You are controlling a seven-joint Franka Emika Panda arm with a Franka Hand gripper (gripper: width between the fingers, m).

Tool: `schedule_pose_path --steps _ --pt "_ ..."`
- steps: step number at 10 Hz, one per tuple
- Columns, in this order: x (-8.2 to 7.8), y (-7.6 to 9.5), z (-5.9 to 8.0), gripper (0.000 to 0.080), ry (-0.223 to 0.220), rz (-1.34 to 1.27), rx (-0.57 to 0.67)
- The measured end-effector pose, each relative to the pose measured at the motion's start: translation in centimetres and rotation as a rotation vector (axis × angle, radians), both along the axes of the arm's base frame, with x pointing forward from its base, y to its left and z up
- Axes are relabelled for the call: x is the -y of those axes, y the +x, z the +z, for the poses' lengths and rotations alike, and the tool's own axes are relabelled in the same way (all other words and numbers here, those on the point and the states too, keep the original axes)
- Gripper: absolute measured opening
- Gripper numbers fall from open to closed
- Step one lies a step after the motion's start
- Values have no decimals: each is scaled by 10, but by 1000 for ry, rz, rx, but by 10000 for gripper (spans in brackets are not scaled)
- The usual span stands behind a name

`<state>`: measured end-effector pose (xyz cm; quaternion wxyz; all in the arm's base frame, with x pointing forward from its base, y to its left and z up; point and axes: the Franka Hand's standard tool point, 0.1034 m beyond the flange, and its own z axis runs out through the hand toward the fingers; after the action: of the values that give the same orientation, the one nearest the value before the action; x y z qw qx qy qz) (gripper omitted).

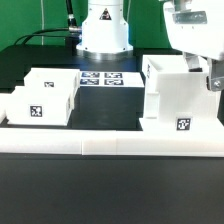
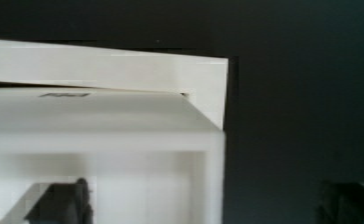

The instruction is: Assemble drawer

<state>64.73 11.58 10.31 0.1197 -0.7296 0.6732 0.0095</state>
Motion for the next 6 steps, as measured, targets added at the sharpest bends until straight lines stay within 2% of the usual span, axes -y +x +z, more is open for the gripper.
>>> schedule_pose_path --steps 1,5,6 --pt "0 0 1 648 -3 27 4" --pt "9 -29 33 648 -15 303 13" --pt "9 -29 29 648 -17 312 12"
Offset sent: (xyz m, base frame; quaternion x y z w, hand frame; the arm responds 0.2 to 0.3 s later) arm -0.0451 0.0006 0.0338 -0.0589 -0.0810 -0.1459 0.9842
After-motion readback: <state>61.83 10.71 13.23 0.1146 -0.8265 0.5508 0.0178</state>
